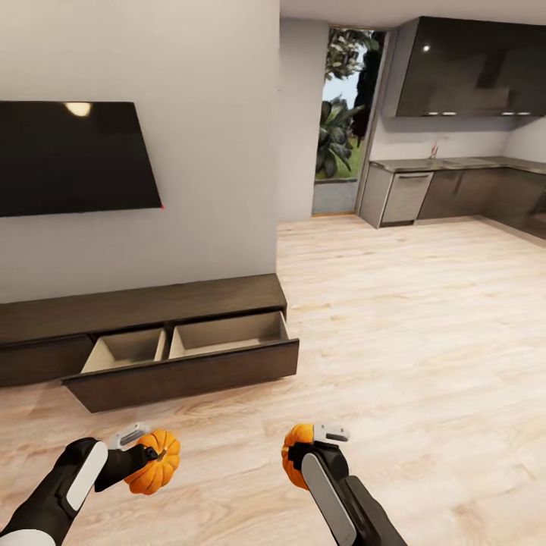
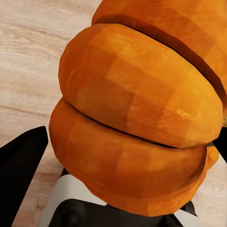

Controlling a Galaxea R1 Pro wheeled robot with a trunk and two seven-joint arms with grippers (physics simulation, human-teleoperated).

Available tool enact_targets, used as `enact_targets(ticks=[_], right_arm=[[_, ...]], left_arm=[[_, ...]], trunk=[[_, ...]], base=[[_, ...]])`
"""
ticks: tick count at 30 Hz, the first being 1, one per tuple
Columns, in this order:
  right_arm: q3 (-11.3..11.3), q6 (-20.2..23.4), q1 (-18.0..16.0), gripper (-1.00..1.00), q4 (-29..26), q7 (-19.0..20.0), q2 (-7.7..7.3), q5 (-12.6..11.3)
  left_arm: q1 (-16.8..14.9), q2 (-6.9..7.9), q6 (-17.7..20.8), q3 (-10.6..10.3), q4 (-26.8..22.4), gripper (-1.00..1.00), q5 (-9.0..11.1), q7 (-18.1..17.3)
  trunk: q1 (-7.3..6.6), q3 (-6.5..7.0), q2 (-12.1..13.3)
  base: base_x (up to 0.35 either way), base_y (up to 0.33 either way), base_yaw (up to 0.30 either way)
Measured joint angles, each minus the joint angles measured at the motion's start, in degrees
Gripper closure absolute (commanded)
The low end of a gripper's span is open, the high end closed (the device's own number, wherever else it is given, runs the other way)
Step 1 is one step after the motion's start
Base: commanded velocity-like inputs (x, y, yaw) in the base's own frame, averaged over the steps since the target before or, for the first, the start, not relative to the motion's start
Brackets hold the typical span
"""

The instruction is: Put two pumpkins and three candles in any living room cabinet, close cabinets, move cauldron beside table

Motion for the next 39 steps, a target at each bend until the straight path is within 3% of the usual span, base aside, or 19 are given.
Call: enact_targets(ticks=[8, 18, 28, 39], right_arm=[[0.06, 0.09, 0.0, 1.0, 0.15, -0.08, 0.0, -0.07], [0.15, -0.12, 0.0, 1.0, 0.18, 0.0, 0.0, -0.05], [0.15, -0.07, 0.01, 1.0, 0.16, 0.16, 0.0, -0.09], [0.09, -0.05, 0.01, 1.0, 0.17, 0.27, 0.0, -0.04]], left_arm=[[0.04, 0.0, 0.01, -0.02, 0.01, 1.0, -0.08, 0.0], [0.05, 0.09, 0.01, -0.04, 0.0, 1.0, -0.06, -0.01], [0.06, 0.05, 0.01, 0.0, 0.01, 1.0, -0.07, -0.01], [0.01, 0.0, 0.01, 0.0, 0.01, 1.0, -0.09, -0.02]], trunk=[[0.0, -0.03, 0.0], [0.0, -0.1, 0.0], [0.0, -0.1, 0.0], [0.0, -0.11, 0.0]], base=[[0.07, 0.0, 0.274], [0.298, 0.008, 0.037], [0.301, 0.194, 0.008], [0.295, 0.117, 0.156]])
